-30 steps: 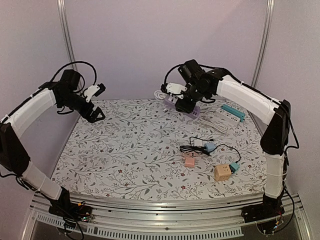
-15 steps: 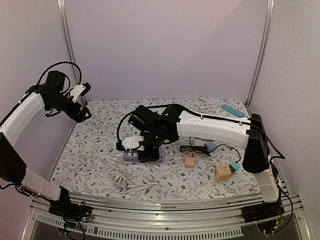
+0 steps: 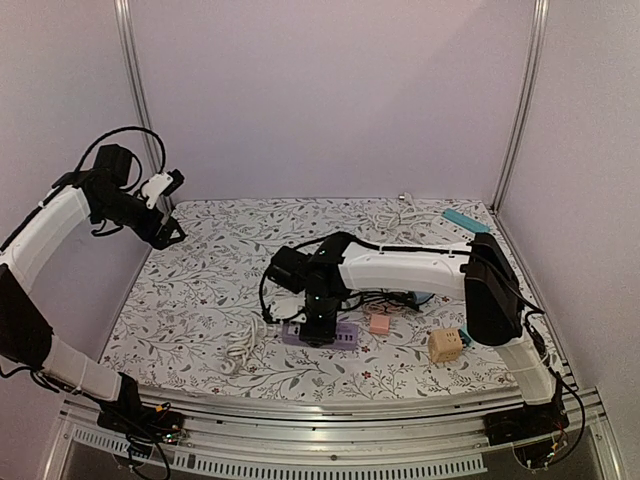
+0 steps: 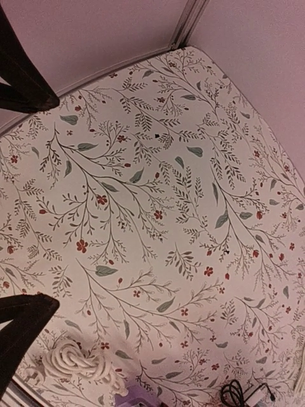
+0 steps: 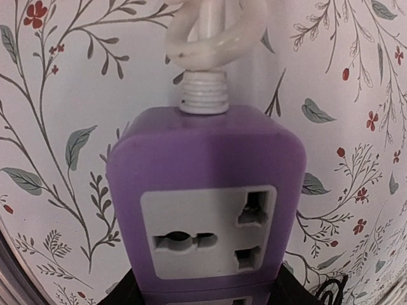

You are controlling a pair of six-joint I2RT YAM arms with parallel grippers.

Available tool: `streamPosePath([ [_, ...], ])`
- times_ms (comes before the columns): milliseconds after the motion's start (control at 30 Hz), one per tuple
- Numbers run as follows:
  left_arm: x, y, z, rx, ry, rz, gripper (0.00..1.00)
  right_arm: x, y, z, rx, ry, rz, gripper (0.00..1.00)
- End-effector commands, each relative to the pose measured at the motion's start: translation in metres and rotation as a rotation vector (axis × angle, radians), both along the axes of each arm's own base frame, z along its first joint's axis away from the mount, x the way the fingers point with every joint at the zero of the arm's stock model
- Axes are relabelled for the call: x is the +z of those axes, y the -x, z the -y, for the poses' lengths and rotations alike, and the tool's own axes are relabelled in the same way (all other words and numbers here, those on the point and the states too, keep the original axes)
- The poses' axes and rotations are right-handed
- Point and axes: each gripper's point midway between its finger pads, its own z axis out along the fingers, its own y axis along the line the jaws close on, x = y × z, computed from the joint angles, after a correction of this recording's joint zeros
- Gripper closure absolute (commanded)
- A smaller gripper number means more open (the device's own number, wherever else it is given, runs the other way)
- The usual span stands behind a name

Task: Insert the plug

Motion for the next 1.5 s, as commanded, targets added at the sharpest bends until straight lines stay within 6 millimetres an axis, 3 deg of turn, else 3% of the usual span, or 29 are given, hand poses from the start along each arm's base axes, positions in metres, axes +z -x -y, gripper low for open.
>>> streamPosePath([
  [0, -0.005, 0.007, 0.010, -0.034, 0.024, -0.034, 0.01, -0.017, 0.006, 0.007, 0.003, 0.046, -0.020, 0.33],
  [33, -0.005, 0.008, 0.010, -0.036, 0.024, -0.036, 0.01, -0.013, 0.004, 0.004, 0.005, 0.035, -0.009, 0.15],
  [67, -0.005, 0.009, 0.011, -0.038, 0.025, -0.037, 0.00, -0.006, 0.001, 0.001, 0.005, 0.020, 0.006, 0.03],
  [167, -0.005, 0.013, 0.012, -0.050, 0.023, -0.037, 0.01, 0.013, -0.005, -0.003, 0.008, -0.016, 0.049, 0.01],
  [267, -0.004, 0.014, 0.013, -0.058, 0.023, -0.032, 0.01, 0.049, -0.010, -0.003, -0.026, -0.087, 0.084, 0.01],
  [333, -0.005, 0.014, 0.014, -0.059, 0.024, -0.035, 0.01, 0.079, -0.021, 0.008, -0.132, -0.143, 0.120, 0.01],
  [433, -0.007, 0.013, 0.015, -0.054, 0.022, -0.044, 0.01, 0.110, -0.051, 0.059, -0.434, -0.191, 0.170, 0.01],
  [500, -0.009, 0.012, 0.018, -0.055, 0.020, -0.052, 0.00, 0.115, -0.066, 0.111, -0.666, -0.176, 0.204, 0.01],
  [533, -0.009, 0.012, 0.020, -0.059, 0.021, -0.053, 0.01, 0.126, -0.071, 0.143, -0.768, -0.171, 0.247, 0.01],
  [600, -0.010, 0.011, 0.024, -0.071, 0.020, -0.058, 0.01, 0.120, -0.069, 0.203, -1.009, -0.126, 0.264, 0.01],
  [667, -0.011, 0.010, 0.028, -0.083, 0.019, -0.061, 0.00, 0.110, -0.057, 0.250, -1.185, -0.092, 0.218, 0.01],
  [800, -0.012, 0.009, 0.033, -0.097, 0.015, -0.064, 0.00, 0.077, -0.029, 0.297, -1.316, -0.004, 0.110, 0.01],
  [967, -0.011, 0.012, 0.034, -0.103, 0.012, -0.060, 0.00, 0.049, -0.005, 0.306, -1.327, 0.086, 0.007, 0.01],
  [1233, -0.015, 0.013, 0.033, -0.097, 0.007, -0.059, 0.01, 0.026, 0.009, 0.281, -1.310, 0.040, -0.163, 0.02],
  [1467, -0.014, 0.012, 0.035, -0.103, 0.013, -0.056, 0.01, 0.005, 0.023, 0.277, -1.318, 0.062, -0.236, 0.13],
])
